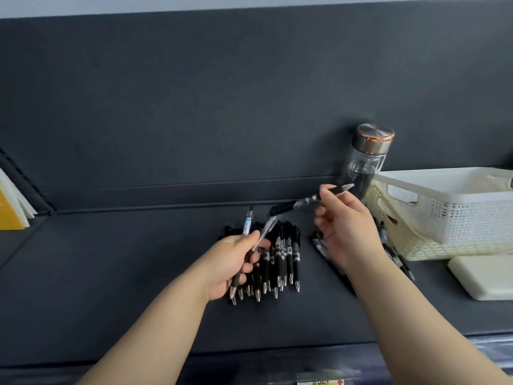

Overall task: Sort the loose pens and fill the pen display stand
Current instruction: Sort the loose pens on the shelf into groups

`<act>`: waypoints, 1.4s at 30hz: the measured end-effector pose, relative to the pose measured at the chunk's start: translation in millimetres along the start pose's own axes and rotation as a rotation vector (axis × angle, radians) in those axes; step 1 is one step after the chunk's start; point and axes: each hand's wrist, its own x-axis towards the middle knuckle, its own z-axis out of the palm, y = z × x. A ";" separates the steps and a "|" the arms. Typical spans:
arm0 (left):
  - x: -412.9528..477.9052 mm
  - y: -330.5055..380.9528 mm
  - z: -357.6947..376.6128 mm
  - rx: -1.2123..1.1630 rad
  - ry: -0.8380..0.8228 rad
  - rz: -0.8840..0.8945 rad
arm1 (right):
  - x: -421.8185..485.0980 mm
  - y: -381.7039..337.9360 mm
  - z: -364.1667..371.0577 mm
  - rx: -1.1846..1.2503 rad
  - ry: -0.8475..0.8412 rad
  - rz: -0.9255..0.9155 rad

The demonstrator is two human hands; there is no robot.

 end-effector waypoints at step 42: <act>30.4 26.3 147.7 -0.189 -0.044 -0.137 | -13.7 -15.8 -61.0 -1.230 -0.123 -0.096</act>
